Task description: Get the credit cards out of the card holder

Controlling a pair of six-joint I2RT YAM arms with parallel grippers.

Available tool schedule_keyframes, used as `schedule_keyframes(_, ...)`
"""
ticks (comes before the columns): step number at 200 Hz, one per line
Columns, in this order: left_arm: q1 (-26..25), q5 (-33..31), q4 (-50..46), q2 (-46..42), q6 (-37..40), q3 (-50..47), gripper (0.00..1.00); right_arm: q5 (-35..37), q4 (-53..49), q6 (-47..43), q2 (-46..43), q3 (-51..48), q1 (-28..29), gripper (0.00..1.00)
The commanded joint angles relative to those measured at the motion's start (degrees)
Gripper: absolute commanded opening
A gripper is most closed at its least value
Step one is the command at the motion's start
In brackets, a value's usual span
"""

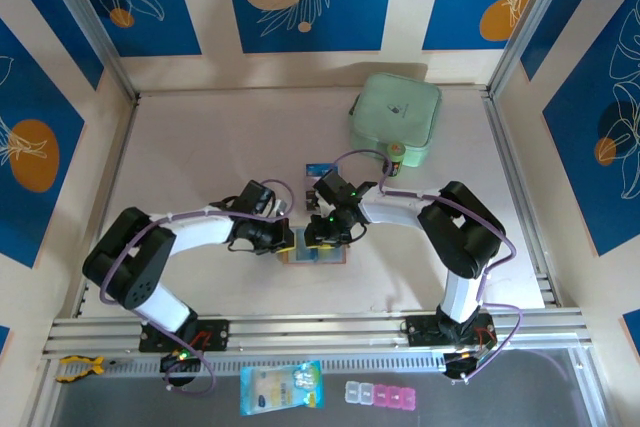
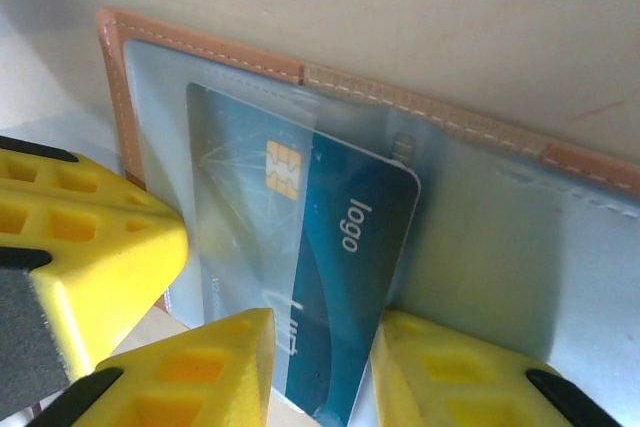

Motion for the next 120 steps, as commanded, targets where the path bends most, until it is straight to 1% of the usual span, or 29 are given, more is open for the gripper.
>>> schedule_keyframes(1,-0.4,0.3,-0.1,2.1,-0.1,0.0,0.00,-0.6,-0.5,0.5,-0.4,-1.0,-0.2,0.32)
schedule_keyframes(59,-0.4,0.0,-0.9,3.0,0.2,0.0,0.00,-2.0,0.8,1.0,-2.3,-1.2,-0.6,0.30)
schedule_keyframes(120,-0.3,-0.1,-1.4,3.2,0.5,0.3,0.00,-2.3,0.7,1.0,-3.3,-1.0,-0.8,0.25)
